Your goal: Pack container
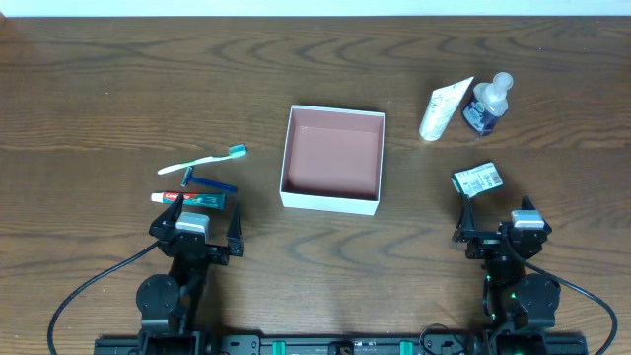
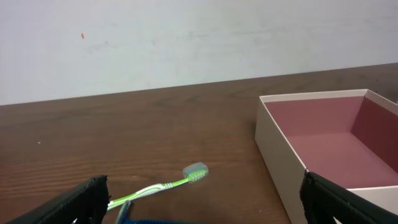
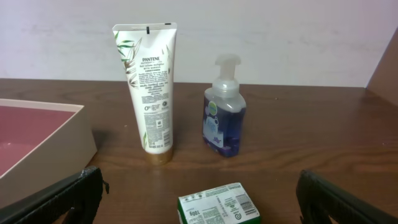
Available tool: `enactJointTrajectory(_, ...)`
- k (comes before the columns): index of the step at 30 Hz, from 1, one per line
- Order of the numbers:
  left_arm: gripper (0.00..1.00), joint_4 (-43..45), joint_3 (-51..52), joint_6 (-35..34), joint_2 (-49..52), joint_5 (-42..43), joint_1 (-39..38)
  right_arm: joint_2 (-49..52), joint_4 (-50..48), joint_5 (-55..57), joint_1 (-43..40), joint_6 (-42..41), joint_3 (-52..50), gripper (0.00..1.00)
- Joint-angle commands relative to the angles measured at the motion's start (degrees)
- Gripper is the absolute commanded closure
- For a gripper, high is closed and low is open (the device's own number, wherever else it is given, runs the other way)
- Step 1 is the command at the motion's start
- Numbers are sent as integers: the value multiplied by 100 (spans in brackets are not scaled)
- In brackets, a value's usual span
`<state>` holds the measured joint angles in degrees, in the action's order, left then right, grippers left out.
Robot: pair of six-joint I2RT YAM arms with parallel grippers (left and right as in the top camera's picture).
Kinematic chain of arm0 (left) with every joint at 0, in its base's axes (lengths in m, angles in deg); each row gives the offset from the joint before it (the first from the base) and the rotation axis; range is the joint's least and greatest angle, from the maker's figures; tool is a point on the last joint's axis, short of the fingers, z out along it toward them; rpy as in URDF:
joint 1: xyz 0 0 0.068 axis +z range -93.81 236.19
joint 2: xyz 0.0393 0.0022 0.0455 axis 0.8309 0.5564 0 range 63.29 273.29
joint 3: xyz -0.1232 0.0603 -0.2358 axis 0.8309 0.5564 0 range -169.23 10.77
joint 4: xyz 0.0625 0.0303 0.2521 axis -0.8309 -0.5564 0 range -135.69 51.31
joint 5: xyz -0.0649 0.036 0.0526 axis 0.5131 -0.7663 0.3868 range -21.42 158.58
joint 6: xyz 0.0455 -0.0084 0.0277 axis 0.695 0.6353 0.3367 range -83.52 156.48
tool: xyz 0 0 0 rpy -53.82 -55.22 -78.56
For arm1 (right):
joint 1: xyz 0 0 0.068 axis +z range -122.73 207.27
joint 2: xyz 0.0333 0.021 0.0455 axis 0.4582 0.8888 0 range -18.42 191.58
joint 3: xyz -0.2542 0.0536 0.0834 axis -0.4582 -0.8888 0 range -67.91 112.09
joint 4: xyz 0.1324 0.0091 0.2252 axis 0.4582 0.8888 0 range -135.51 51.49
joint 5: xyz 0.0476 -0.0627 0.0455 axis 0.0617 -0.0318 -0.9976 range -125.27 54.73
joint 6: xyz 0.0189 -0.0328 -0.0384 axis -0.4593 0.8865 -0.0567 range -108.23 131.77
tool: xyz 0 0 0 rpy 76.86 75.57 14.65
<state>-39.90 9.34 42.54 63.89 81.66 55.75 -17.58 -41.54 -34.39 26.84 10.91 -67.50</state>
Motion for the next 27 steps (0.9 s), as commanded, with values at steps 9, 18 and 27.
enactJointTrajectory(9,2,-173,120,55,4,-9,-17,-35,-284,-1478,-74,-374,103,1)
enactJointTrajectory(18,2,-173,120,55,4,-9,-17,393,721,-2621,-63,-400,1246,1)
enactJointTrajectory(27,2,-173,120,55,4,-9,-17,3132,2330,-2835,-63,260,4203,1)
